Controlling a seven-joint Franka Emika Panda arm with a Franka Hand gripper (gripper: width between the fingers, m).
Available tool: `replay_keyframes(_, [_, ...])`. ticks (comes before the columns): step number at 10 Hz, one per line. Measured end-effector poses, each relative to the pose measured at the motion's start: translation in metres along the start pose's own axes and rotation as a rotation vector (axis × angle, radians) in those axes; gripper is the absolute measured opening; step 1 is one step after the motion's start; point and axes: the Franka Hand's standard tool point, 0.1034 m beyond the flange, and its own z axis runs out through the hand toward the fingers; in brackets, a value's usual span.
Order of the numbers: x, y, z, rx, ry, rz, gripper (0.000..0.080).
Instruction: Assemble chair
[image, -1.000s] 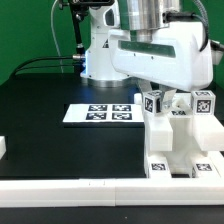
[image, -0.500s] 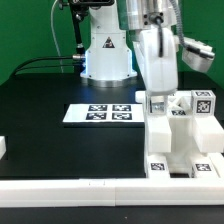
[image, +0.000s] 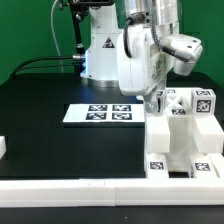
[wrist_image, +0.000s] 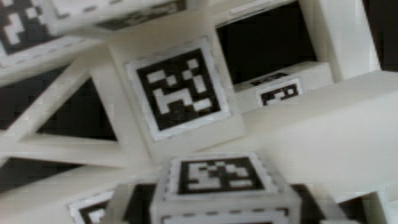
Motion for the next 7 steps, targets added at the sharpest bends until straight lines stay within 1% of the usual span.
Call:
replay_keyframes(2, [0.0003,0.0007,0.0011,-0.003,0.001,-0.023,0.0265])
replay_keyframes(3, [0.0005,0.0008,0.0017,-0.003,0.002,-0.023,0.0447])
replay_keyframes(4, [0.0005,0.0008,0.0017,-0.003,0.002,-0.024,0.0573])
replay_keyframes(5, [0.0003,0.0007,0.0015,-0.003,0.002,-0.048,0.0573])
replay_keyframes(6, [-0.0002,0.0003,0.0006,-0.002,0.0,-0.082,0.0636])
replay_keyframes(7, [-0.0019,-0.0009,-0.0035,0.003,-0.007,-0.1,0.0646])
